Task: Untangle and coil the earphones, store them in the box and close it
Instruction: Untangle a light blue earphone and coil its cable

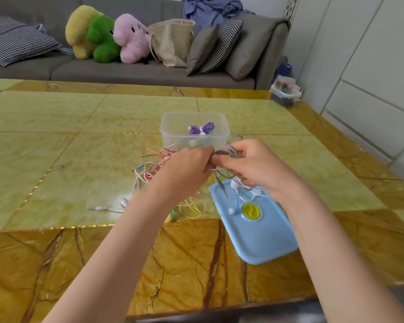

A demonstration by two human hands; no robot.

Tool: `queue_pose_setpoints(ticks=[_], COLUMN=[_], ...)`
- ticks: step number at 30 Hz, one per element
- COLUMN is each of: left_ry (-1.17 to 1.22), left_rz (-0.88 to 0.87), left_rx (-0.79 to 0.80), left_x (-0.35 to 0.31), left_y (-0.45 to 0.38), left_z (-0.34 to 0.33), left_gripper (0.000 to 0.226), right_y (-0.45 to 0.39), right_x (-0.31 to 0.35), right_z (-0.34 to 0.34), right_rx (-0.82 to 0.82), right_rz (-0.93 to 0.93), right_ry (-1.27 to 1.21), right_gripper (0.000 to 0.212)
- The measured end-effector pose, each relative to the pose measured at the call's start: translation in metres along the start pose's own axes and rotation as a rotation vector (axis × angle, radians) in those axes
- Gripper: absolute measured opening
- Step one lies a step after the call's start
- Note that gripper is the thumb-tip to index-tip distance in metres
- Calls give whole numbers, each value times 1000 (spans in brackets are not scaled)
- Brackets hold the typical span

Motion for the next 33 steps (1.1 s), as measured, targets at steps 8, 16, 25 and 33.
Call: queue_pose_setpoints(ticks=[8,16,25,33], left_ry=[172,133,132,123], left_rz=[-24,59,-30,18], left_rx=[-75,-203,-227,-203], left_x=[1,20,4,12], left_y=[4,9,6,11], left_z=[0,17,18,5], left_gripper=[14,22,23,20], right_y=[-3,0,-1,-1], right_x=[8,7,2,2], right_z=[23,1,-3,30], right_rx=[-290,-23,-50,-308], right_rz=[103,45,-33,21], right_ry=[141,77,-102,-621], right_gripper=[13,41,67,34])
Point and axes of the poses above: each hand's wrist, its own y-axis away from the middle knuckle, its own z-axis out of the back of the hand, x = y × z, the point moved 9 cm from there along -y, towards the middle knuckle, and after that the axes turned 5 degrees about -z, right-handed, at the moved point
